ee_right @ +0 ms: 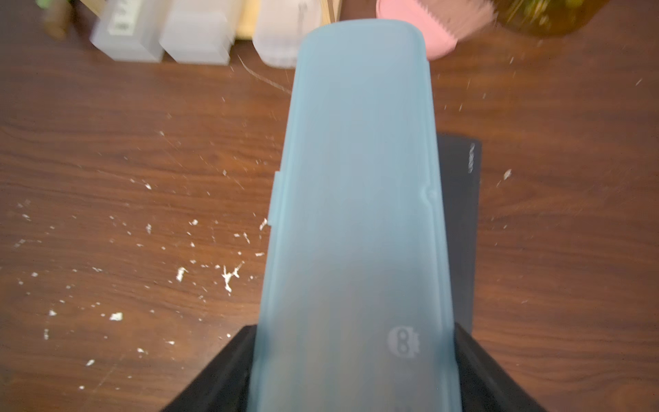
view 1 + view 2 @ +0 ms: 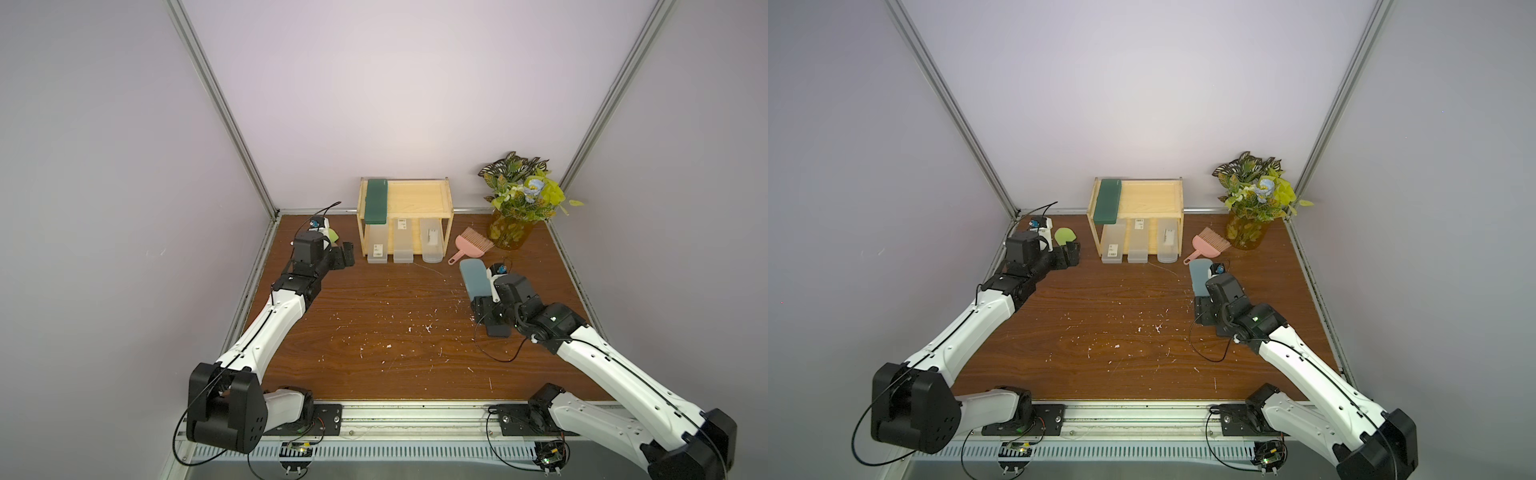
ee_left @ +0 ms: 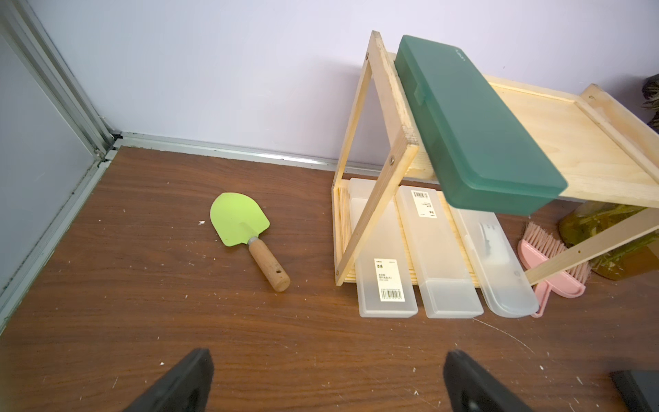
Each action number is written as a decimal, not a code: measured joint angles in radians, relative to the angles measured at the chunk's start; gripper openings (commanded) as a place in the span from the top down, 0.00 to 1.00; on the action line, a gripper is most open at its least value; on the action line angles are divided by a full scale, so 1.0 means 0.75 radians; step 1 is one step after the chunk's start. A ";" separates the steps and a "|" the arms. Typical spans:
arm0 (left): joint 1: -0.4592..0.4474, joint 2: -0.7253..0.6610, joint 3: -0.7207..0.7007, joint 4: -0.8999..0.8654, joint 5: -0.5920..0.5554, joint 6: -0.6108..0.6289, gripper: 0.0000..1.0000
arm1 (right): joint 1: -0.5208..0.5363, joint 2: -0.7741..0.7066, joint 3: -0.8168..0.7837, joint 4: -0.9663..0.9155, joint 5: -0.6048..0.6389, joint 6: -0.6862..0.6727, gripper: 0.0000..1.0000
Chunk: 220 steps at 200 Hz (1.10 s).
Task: Remove the pencil cases from the shelf
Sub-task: Place the pencil case at the center of the board.
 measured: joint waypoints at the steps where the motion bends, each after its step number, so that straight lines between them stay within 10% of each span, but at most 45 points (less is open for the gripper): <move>1: 0.000 -0.001 -0.001 0.001 0.000 0.001 0.01 | 0.001 0.000 -0.005 0.003 -0.001 0.003 0.42; 220: 0.000 0.014 -0.038 0.001 -0.001 -0.020 0.01 | 0.045 0.465 -0.181 0.510 -0.082 0.225 0.39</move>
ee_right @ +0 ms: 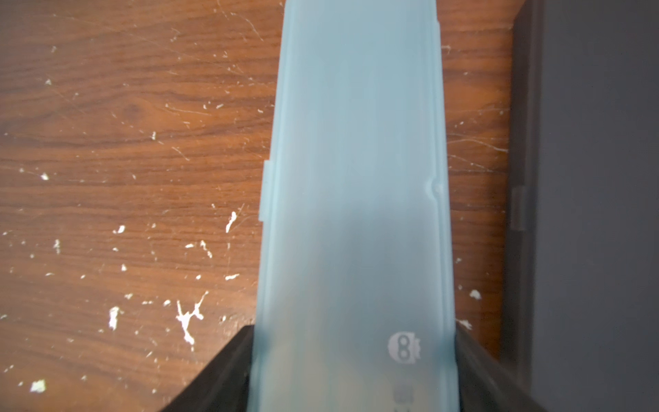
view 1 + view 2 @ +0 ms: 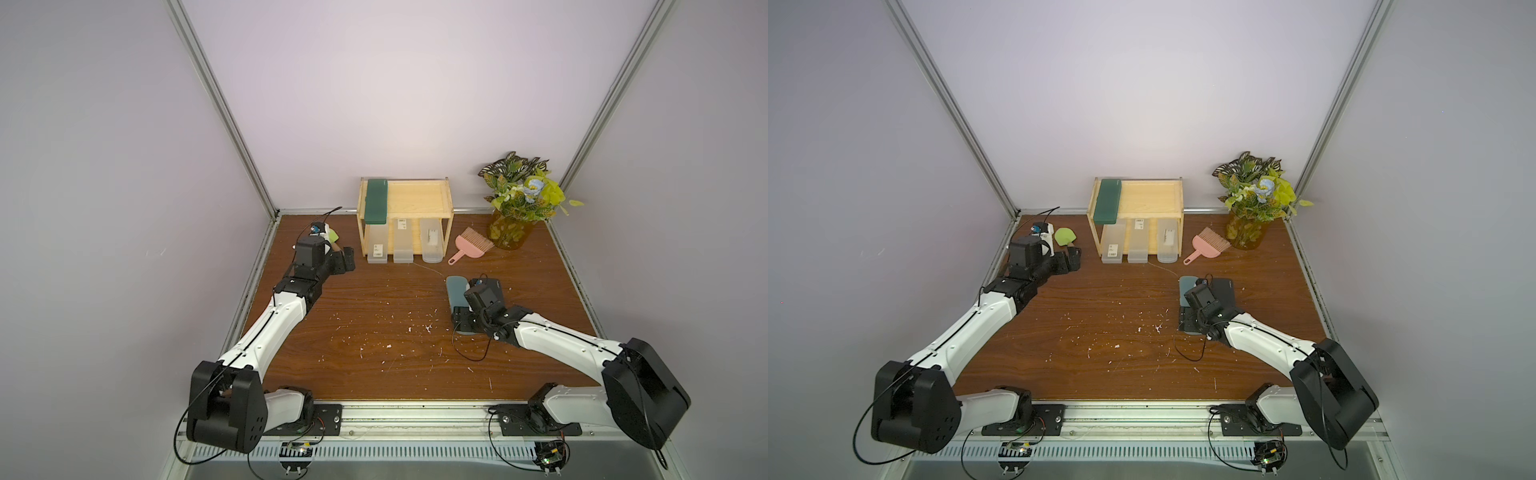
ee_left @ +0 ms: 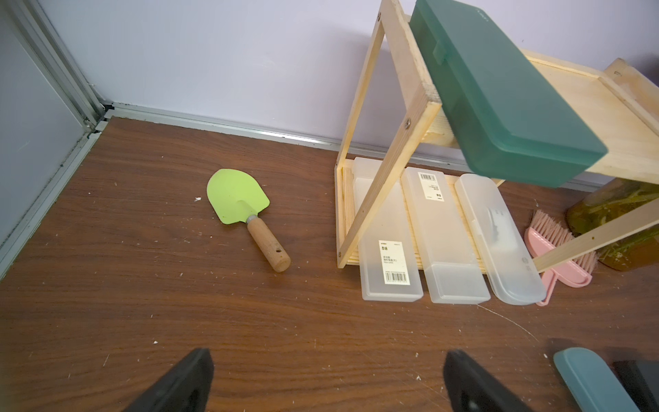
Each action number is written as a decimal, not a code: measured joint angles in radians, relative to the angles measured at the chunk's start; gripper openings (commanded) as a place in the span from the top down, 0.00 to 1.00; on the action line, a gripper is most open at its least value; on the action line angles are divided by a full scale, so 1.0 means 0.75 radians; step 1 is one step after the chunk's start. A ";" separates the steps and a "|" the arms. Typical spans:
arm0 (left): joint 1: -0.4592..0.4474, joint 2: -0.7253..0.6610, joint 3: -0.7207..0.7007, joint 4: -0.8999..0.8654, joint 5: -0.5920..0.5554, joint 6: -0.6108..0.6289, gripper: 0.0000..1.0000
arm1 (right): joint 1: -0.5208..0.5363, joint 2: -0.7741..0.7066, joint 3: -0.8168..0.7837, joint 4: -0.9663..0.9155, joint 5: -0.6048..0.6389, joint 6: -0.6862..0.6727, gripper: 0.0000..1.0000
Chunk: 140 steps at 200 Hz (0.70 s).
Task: Remove the pencil cases from the shelf
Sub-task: Place the pencil case at the center of the board.
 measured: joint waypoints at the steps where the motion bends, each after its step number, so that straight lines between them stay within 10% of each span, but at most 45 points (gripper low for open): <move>1: 0.000 0.000 0.000 0.000 0.000 0.001 0.01 | 0.000 0.002 0.000 0.002 0.000 0.001 0.39; 140: 0.000 0.009 0.000 0.000 -0.005 0.002 0.01 | 0.001 0.088 0.000 0.076 0.003 0.015 0.21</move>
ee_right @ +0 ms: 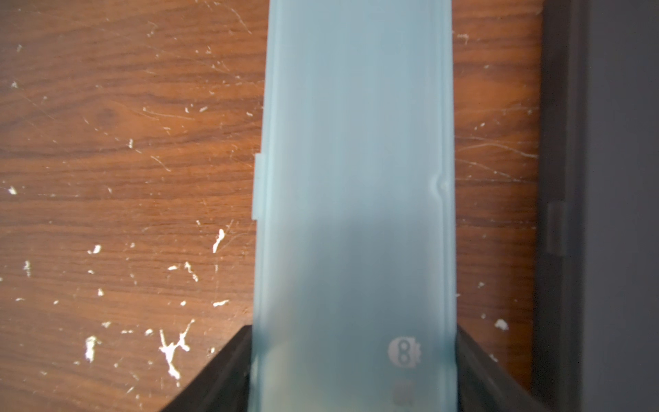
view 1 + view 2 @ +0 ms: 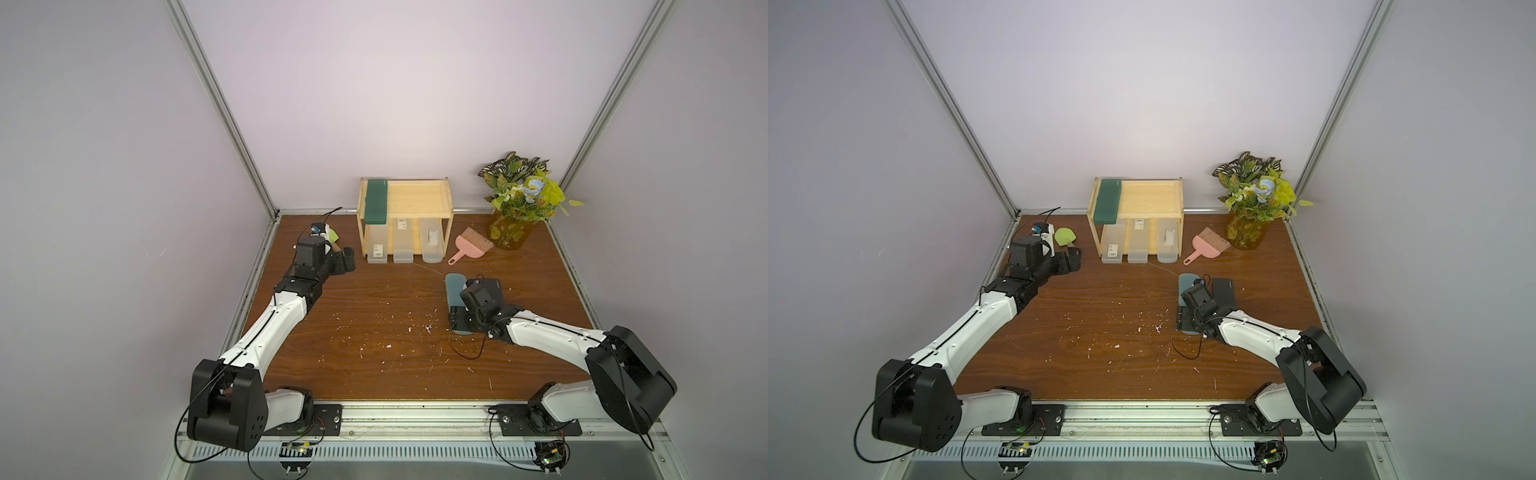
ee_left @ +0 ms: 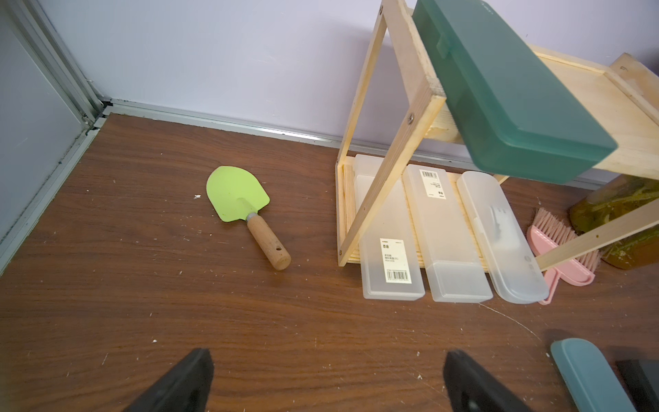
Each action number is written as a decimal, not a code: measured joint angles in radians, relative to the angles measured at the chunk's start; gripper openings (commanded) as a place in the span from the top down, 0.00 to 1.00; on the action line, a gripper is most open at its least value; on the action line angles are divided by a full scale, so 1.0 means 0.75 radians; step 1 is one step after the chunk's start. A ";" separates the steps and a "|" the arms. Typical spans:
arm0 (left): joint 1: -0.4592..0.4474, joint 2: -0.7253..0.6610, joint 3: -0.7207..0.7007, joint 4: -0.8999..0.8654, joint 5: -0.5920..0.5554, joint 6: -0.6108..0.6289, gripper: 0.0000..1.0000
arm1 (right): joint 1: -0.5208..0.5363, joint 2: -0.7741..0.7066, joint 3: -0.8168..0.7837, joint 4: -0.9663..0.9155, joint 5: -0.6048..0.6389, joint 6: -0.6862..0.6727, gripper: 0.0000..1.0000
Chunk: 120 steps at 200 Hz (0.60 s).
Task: Remove the pencil cases from the shelf
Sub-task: Place the pencil case at the center of the board.
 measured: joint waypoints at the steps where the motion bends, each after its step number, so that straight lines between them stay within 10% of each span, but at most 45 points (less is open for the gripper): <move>1: 0.000 0.000 0.000 0.000 0.000 0.000 0.01 | 0.000 0.000 0.000 0.000 0.000 0.000 0.21; 42: 0.000 0.000 0.001 -0.001 -0.001 0.002 0.01 | 0.000 0.001 0.000 -0.039 -0.009 -0.002 0.01; 120: 0.000 0.003 0.103 -0.047 -0.002 0.006 0.01 | 0.000 -0.197 0.205 -0.263 0.031 -0.059 0.01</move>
